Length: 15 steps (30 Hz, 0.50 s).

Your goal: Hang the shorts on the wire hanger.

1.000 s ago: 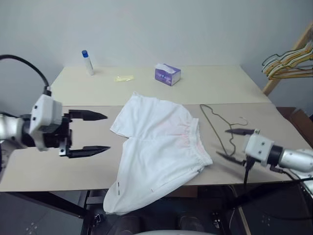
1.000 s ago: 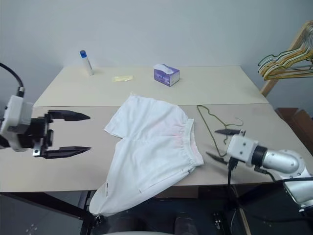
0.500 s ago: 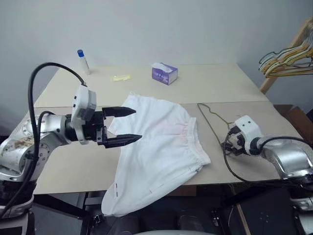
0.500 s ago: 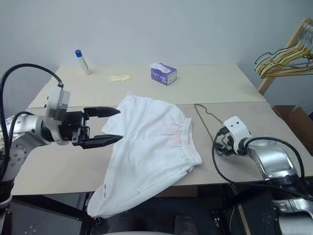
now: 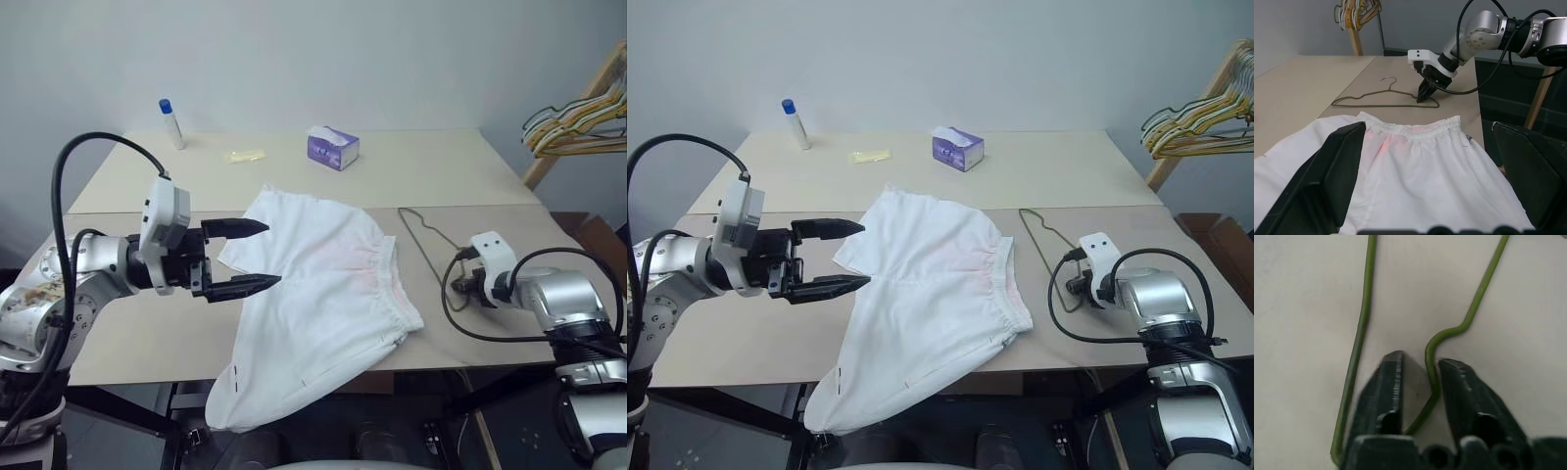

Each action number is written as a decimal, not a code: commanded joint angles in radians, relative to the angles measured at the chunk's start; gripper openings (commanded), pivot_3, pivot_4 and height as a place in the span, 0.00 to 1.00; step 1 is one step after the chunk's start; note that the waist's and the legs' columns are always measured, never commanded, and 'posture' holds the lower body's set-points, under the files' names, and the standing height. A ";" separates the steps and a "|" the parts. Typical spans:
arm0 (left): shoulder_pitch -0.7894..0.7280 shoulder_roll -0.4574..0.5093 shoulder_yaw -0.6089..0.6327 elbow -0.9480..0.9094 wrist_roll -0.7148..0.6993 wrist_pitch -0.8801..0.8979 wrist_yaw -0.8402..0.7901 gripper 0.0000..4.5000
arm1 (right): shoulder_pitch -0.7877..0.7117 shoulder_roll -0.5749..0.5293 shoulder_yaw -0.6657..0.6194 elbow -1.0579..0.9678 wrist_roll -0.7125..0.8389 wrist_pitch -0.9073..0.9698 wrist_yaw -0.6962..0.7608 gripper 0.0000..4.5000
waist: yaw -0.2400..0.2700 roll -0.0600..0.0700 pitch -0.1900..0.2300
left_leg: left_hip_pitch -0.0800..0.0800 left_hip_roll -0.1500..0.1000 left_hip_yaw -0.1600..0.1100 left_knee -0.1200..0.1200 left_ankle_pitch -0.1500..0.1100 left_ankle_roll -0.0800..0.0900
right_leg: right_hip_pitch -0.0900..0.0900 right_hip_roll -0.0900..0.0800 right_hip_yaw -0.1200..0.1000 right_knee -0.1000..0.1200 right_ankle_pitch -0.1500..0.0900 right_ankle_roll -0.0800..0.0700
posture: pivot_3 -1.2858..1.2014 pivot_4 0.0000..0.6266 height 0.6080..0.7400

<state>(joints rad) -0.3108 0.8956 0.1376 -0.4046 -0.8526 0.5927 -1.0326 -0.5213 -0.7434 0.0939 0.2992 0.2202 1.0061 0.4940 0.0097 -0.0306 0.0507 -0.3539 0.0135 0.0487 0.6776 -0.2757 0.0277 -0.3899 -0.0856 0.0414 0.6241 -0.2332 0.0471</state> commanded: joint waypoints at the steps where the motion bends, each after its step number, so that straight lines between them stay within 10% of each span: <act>1: -0.003 -0.001 0.028 -0.019 0.010 -0.009 -0.002 1.00 | 0.043 -0.018 -0.004 -0.030 -0.044 -0.027 -0.010 0.06 | 0.002 0.000 0.000 | 0.000 0.000 0.000 0.000 0.000 0.000 | 0.000 0.000 0.000 0.000 0.000 0.000 | 0.55 0.05 1.00; 8: -0.020 -0.019 0.019 -0.006 0.033 -0.013 0.006 1.00 | 0.117 -0.042 0.009 -0.141 -0.207 -0.296 -0.113 0.01 | 0.002 0.000 0.000 | -0.001 0.000 0.000 0.000 0.000 0.000 | -0.001 0.000 -0.001 0.000 0.000 0.000 | 0.55 0.05 1.00; 15: -0.102 -0.069 0.014 0.062 0.125 -0.022 0.118 1.00 | 0.180 -0.176 0.066 -0.235 -0.493 -0.996 -0.240 0.01 | -0.005 0.002 0.001 | -0.014 -0.001 0.000 0.001 0.001 -0.001 | -0.017 0.000 0.002 0.003 0.001 0.001 | 0.55 0.04 1.00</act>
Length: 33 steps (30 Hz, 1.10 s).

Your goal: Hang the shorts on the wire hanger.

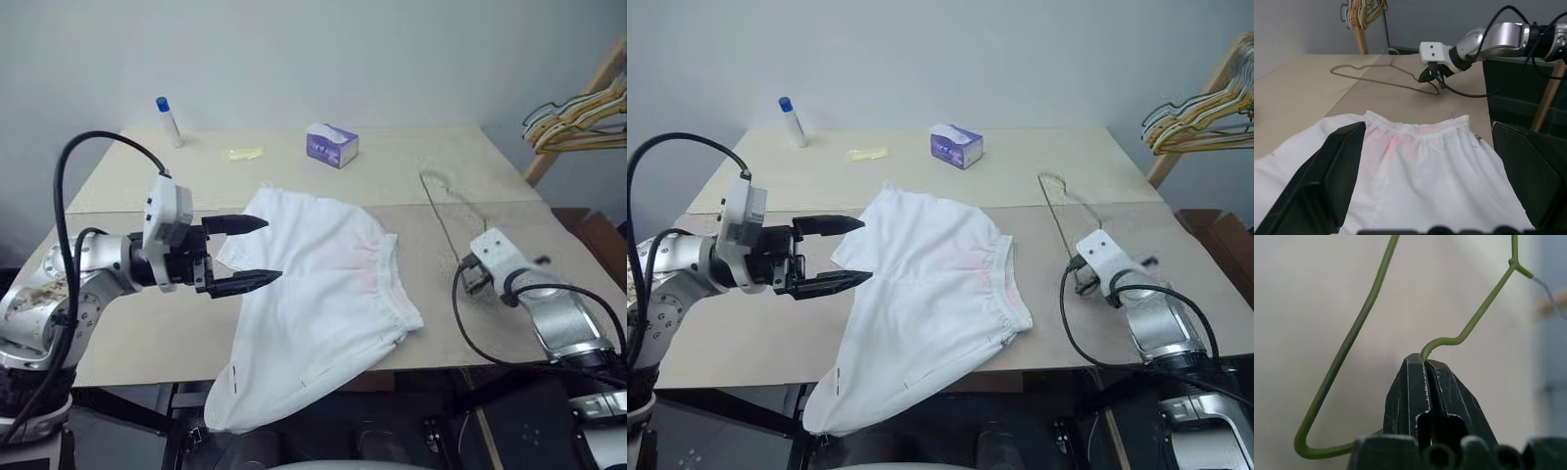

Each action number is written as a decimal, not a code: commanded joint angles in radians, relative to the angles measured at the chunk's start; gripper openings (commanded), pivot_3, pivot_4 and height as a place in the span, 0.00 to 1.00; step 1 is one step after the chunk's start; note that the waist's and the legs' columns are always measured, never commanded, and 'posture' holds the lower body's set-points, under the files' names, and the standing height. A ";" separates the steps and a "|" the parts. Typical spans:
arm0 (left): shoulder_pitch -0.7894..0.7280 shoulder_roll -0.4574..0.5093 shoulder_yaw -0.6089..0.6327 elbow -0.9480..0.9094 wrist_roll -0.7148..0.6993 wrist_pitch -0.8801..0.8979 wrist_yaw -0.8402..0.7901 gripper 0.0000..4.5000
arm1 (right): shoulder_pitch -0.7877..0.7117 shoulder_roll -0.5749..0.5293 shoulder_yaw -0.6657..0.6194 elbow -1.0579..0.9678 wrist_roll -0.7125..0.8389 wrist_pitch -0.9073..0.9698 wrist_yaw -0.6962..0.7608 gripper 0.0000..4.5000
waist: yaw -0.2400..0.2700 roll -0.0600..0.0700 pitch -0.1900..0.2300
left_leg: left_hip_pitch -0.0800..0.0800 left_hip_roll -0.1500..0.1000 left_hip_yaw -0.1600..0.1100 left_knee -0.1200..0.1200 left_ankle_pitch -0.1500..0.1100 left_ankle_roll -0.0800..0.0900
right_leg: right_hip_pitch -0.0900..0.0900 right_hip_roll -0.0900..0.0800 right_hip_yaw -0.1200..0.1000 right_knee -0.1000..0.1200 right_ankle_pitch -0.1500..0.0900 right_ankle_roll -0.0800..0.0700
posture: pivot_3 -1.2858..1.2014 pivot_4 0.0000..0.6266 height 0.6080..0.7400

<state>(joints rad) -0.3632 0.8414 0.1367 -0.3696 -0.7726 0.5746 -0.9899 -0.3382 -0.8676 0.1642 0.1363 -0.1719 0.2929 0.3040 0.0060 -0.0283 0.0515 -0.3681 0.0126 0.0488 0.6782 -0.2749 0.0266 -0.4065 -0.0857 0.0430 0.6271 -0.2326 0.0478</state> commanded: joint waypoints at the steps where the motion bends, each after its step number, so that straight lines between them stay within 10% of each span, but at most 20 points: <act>1: -0.066 -0.021 0.021 0.045 0.049 0.008 0.094 1.00 | 0.000 -0.070 -0.004 -0.075 -0.131 -0.369 -0.068 0.01 | -0.003 0.000 0.000 | 0.000 0.000 0.000 0.000 0.000 0.000 | 0.000 0.000 -0.001 0.000 0.000 0.000 | 0.55 0.04 1.00; 10: -0.205 0.008 -0.002 0.162 -0.007 0.126 -0.014 1.00 | -0.109 -0.218 0.058 0.045 -0.540 -1.009 -0.347 0.00 | -0.013 0.000 0.000 | -0.001 0.000 0.002 0.001 0.000 0.000 | 0.000 0.000 0.000 -0.002 0.000 0.000 | 0.54 0.02 1.00; 27: -0.347 -0.078 -0.393 0.379 0.327 0.036 -0.220 1.00 | -0.198 -0.154 0.023 0.055 -0.689 -1.057 -0.415 0.00 | -0.036 -0.001 0.000 | -0.001 0.000 0.004 0.002 0.000 0.000 | 0.001 0.000 0.001 -0.002 0.001 0.000 | 0.52 0.00 1.00; 33: -0.334 -0.129 -0.373 0.380 0.348 0.042 -0.191 0.57 | -0.201 -0.151 -0.002 0.035 -0.681 -1.039 -0.403 0.00 | -0.046 -0.001 -0.001 | -0.001 0.000 0.003 0.002 0.000 0.000 | 0.001 0.000 0.001 -0.002 0.001 0.000 | 0.52 0.00 1.00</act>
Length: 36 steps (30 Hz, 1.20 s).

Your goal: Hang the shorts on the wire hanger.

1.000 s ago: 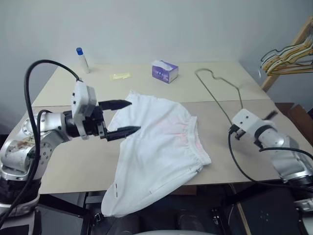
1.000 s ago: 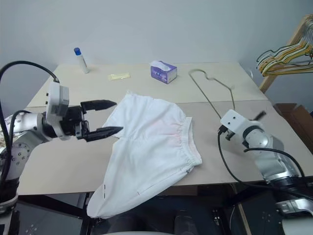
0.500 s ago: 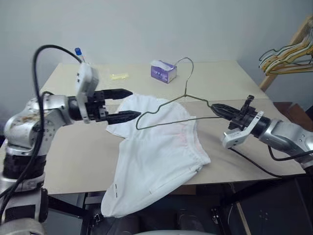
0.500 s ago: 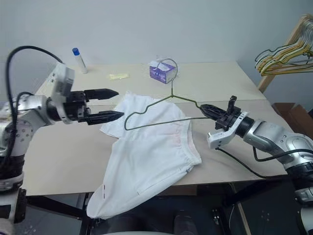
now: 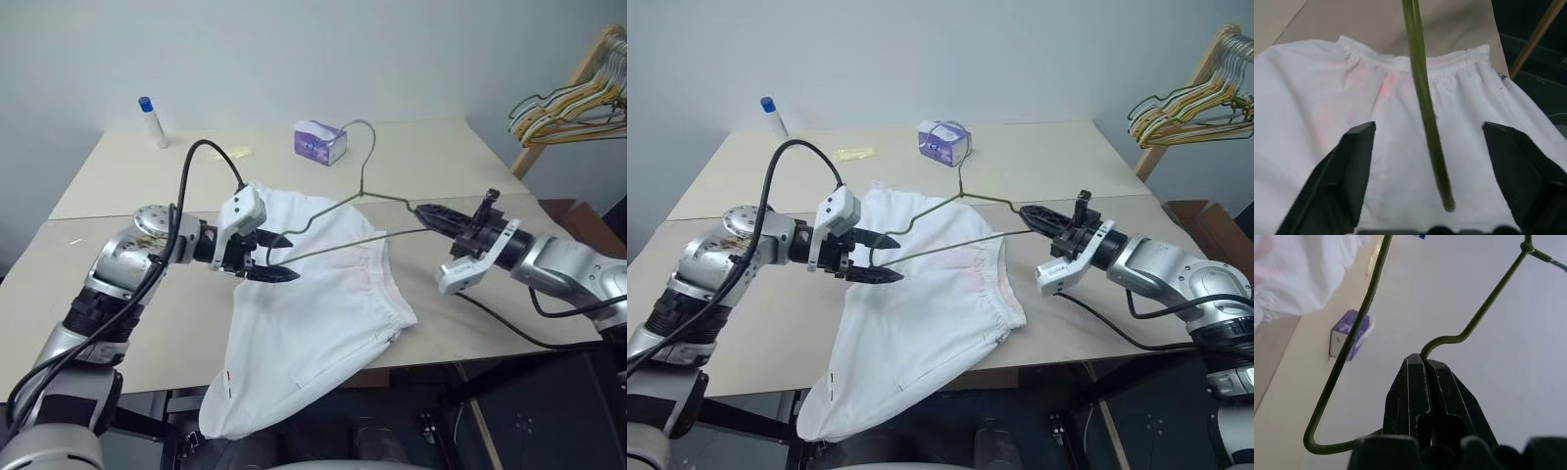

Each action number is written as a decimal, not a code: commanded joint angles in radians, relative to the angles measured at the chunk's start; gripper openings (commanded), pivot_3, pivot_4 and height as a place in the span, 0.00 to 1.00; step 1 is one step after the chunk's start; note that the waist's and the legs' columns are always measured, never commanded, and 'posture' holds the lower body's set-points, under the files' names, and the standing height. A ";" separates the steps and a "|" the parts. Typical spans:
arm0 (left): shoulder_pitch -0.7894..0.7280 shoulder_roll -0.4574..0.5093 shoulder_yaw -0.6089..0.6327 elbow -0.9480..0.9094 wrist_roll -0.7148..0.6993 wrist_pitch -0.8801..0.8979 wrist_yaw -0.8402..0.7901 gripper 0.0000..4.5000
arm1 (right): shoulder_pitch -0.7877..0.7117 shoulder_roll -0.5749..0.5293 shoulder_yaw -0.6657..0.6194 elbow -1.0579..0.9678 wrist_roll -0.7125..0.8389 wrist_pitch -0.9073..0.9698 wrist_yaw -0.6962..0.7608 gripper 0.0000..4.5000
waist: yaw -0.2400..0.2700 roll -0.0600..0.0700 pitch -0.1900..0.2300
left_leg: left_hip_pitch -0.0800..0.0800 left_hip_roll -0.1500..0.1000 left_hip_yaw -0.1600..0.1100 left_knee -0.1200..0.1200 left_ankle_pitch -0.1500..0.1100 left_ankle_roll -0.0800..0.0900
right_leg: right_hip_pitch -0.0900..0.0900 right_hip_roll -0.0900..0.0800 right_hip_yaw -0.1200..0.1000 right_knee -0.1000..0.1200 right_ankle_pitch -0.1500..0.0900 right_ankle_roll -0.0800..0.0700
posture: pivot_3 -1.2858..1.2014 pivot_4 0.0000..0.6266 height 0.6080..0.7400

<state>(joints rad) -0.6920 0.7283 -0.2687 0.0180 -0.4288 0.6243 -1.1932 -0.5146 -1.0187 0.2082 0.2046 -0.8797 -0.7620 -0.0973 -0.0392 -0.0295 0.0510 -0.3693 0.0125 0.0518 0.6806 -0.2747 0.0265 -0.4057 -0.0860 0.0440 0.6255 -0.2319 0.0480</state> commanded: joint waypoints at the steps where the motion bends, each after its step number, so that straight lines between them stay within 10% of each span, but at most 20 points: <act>1: -0.004 -0.020 0.037 -0.010 0.003 -0.004 0.014 0.51 | -0.023 0.000 -0.048 -0.036 0.027 0.016 0.000 0.00 | -0.001 0.000 0.000 | 0.000 0.000 0.000 0.000 0.000 0.000 | 0.000 0.000 0.000 0.000 0.000 0.000 | 0.52 0.00 1.00; 8: 0.000 -0.025 0.066 -0.016 -0.001 0.005 0.013 0.00 | -0.020 -0.002 -0.043 -0.040 0.019 0.000 0.003 0.00 | -0.007 0.000 0.000 | 0.001 0.000 0.000 0.000 0.000 0.000 | 0.000 0.000 0.001 0.001 0.000 0.000 | 0.52 0.00 1.00; 14: 0.017 -0.023 0.085 -0.031 -0.005 -0.003 0.007 0.00 | -0.007 0.003 -0.048 -0.052 0.071 -0.005 0.043 0.00 | -0.006 0.000 0.000 | 0.001 0.000 -0.003 0.000 0.000 0.000 | 0.000 0.000 0.001 0.001 0.000 0.000 | 0.52 0.00 1.00; 21: 0.039 0.003 0.103 -0.020 0.039 -0.044 0.033 0.00 | 0.067 -0.025 -0.082 -0.096 0.283 -0.051 0.170 0.47 | -0.005 0.000 0.000 | 0.001 0.000 -0.005 0.000 0.000 0.000 | 0.000 0.000 0.001 0.001 0.001 0.001 | 0.52 0.02 1.00; 28: 0.122 0.051 0.103 -0.083 0.126 -0.186 0.037 0.00 | 0.206 -0.074 -0.094 -0.290 0.927 0.223 0.573 0.99 | -0.005 0.000 0.000 | 0.002 0.001 -0.006 0.000 0.000 0.000 | 0.002 0.000 0.001 0.001 0.001 0.000 | 0.53 0.03 1.00; 32: 0.124 0.066 0.112 -0.082 0.121 -0.268 -0.022 0.00 | 0.201 -0.123 -0.111 -0.393 1.353 0.602 0.892 0.99 | 0.005 0.000 0.000 | 0.002 0.002 -0.007 0.001 0.000 0.000 | 0.003 0.000 0.000 0.001 0.002 0.000 | 0.53 0.03 1.00; 36: 0.110 0.060 0.101 -0.081 0.135 -0.315 -0.044 0.00 | 0.079 -0.141 -0.056 -0.361 1.372 0.846 1.090 0.99 | 0.018 0.000 0.000 | 0.004 0.002 -0.007 0.001 0.000 0.001 | 0.004 0.000 0.000 0.001 0.002 0.000 | 0.54 0.03 1.00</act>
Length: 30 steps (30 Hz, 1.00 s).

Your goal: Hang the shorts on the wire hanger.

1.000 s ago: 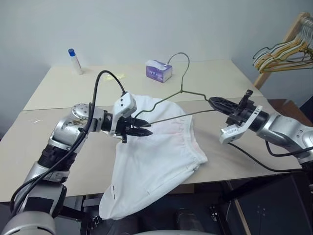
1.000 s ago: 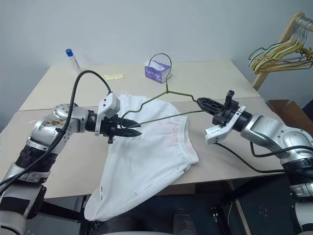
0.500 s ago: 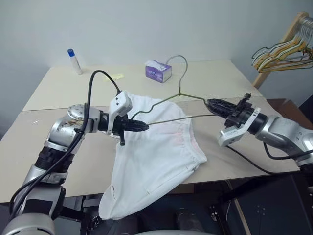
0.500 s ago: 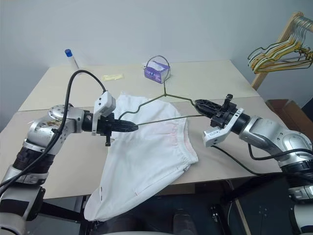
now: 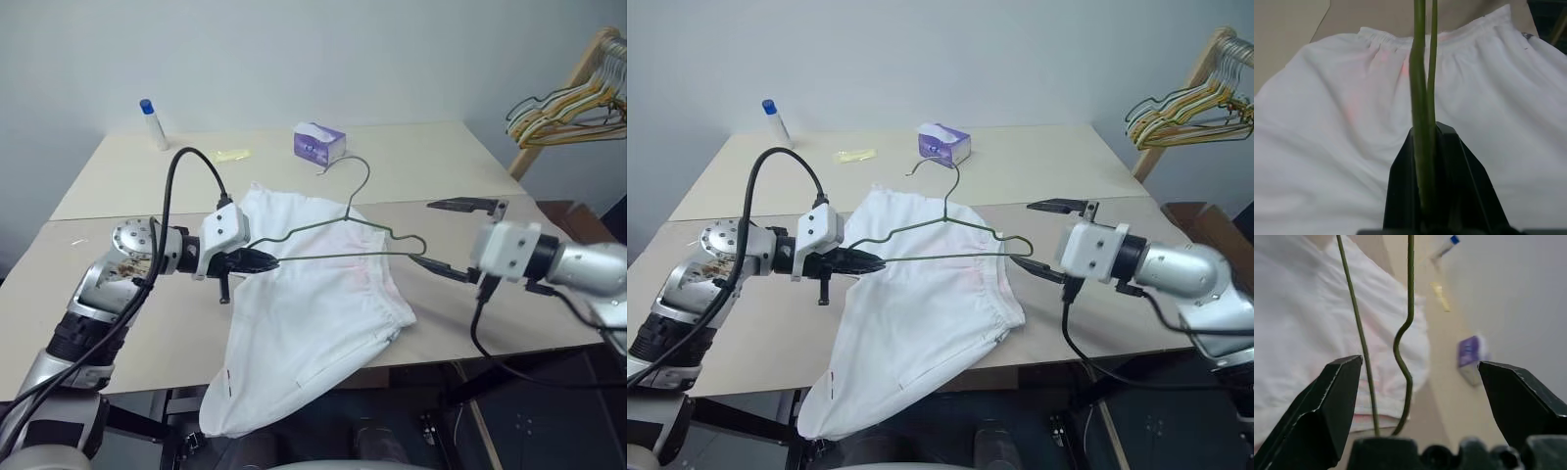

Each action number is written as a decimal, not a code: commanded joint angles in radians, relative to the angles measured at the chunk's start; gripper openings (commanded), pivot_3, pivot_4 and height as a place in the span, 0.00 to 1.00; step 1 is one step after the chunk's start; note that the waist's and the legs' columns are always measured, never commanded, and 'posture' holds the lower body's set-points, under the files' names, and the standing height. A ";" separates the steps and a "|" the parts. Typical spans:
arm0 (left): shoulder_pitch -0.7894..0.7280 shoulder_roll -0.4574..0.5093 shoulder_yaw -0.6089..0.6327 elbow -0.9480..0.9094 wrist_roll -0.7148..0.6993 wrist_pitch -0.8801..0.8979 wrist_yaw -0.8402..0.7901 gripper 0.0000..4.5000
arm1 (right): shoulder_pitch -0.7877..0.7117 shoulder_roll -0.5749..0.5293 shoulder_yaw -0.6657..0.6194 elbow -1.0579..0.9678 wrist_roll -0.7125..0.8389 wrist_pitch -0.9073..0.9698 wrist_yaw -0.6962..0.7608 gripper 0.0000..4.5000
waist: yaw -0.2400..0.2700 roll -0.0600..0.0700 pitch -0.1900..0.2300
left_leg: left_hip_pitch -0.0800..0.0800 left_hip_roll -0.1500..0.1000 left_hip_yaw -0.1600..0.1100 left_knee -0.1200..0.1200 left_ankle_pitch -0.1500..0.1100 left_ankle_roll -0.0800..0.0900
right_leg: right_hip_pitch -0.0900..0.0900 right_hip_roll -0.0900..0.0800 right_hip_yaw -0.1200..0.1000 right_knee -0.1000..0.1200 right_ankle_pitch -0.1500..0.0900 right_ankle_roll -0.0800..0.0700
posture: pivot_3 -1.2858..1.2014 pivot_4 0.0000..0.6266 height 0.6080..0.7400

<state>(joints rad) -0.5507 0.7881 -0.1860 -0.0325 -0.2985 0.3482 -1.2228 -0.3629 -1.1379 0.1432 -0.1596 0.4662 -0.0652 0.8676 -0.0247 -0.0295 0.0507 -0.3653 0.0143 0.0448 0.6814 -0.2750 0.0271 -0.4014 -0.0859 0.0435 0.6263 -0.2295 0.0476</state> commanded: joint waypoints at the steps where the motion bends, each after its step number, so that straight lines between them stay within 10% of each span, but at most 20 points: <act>1: -0.031 -0.001 0.018 -0.036 0.004 -0.042 -0.018 0.00 | -0.102 -0.017 0.028 0.016 0.000 0.170 0.169 0.99 | 0.007 0.000 0.000 | 0.000 0.000 0.000 0.000 0.000 0.000 | -0.001 0.000 0.000 0.000 0.000 0.000 | 0.54 0.03 1.00; 9: -0.020 -0.001 0.026 -0.074 -0.003 -0.049 -0.036 0.00 | -0.294 0.109 0.157 0.098 -0.212 0.296 0.305 0.99 | 0.023 0.000 0.000 | -0.004 0.000 0.004 0.000 0.000 0.000 | -0.005 0.001 -0.001 0.000 0.000 0.000 | 0.55 0.02 1.00; 23: -0.018 0.000 0.029 -0.073 0.008 -0.058 -0.032 0.00 | -0.308 0.195 0.108 0.079 -0.232 0.383 0.392 0.01 | 0.048 0.000 0.000 | -0.005 0.000 0.007 0.001 0.000 0.000 | -0.005 0.001 -0.002 0.001 0.000 0.000 | 0.55 0.00 1.00; 30: -0.028 -0.007 0.051 -0.030 -0.027 -0.061 -0.060 0.16 | -0.232 0.187 0.031 0.014 -0.182 0.453 0.395 0.00 | 0.050 0.000 0.000 | -0.005 0.000 0.007 0.001 0.000 0.000 | -0.005 0.001 -0.003 0.001 0.000 0.000 | 0.54 0.00 1.00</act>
<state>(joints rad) -0.5546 0.7807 -0.1723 -0.0677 -0.3054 0.2894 -1.2770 -0.5934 -0.9409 0.2315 -0.0991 0.2456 0.3710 1.2582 0.0249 -0.0293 0.0504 -0.3701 0.0141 0.0519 0.6825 -0.2751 0.0272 -0.4061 -0.0848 0.0408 0.6269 -0.2295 0.0479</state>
